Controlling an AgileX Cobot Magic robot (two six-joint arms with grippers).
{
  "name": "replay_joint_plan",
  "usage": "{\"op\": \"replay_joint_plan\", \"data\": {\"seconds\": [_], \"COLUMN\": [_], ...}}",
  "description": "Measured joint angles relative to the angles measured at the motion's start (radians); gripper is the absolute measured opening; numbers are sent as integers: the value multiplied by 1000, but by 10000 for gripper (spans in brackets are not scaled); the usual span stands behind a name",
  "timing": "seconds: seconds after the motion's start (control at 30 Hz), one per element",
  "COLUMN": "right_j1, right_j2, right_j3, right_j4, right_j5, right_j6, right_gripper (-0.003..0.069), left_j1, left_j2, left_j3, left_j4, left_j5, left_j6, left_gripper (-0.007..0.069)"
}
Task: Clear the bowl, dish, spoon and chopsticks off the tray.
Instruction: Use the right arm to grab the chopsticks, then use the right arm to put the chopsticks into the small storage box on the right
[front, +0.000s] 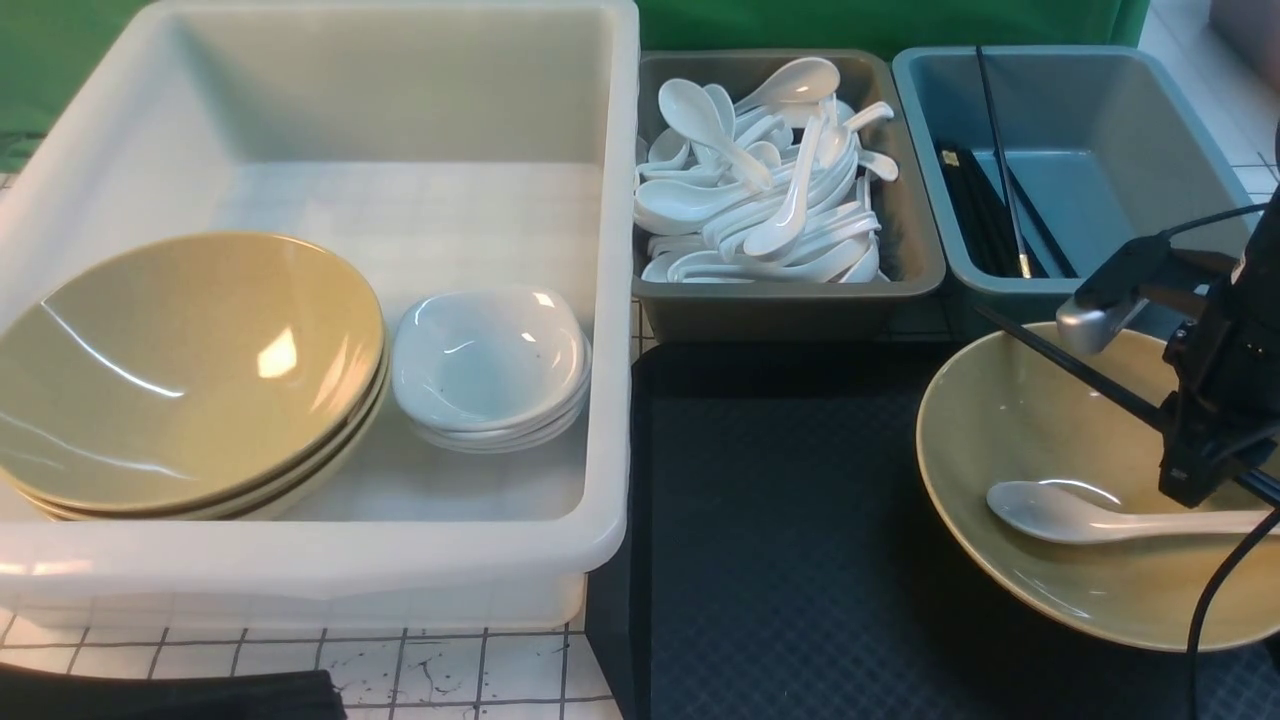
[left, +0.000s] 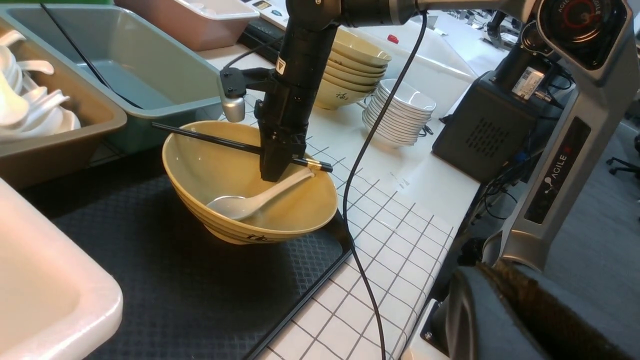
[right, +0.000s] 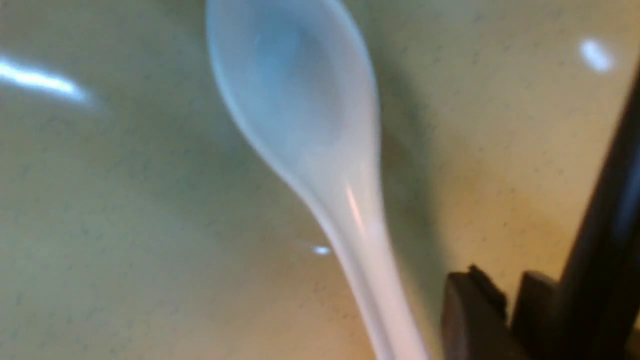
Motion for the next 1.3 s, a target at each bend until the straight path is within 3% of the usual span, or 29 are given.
{"op": "replay_joint_plan", "data": {"seconds": [0.27, 0.53, 0.7, 0.8, 1.0, 1.3], "right_j1": [59, 85, 38, -29, -106, -110], "right_j2": [-153, -315, -197, -5, 275, 532], "right_j3": [0, -33, -179, -390, -701, -873], "right_j4": [-3, 10, 38, 123, 268, 298], "right_j5": [108, 38, -50, -81, -85, -231], "right_j6": [1, 304, 355, 366, 342, 429], "right_gripper": [99, 99, 99, 99, 99, 99], "left_j1": [0, 0, 0, 0, 0, 0], "left_j2": [0, 9, 61, 120, 174, 179], "left_j3": [0, 0, 0, 0, 0, 0], "left_j4": [0, 0, 0, -1, -6, -57], "left_j5": [-17, -134, -269, -358, -393, -390], "left_j6": [0, 8, 60, 112, 217, 231], "left_gripper": [-1, -1, -1, -1, -1, -1]}}
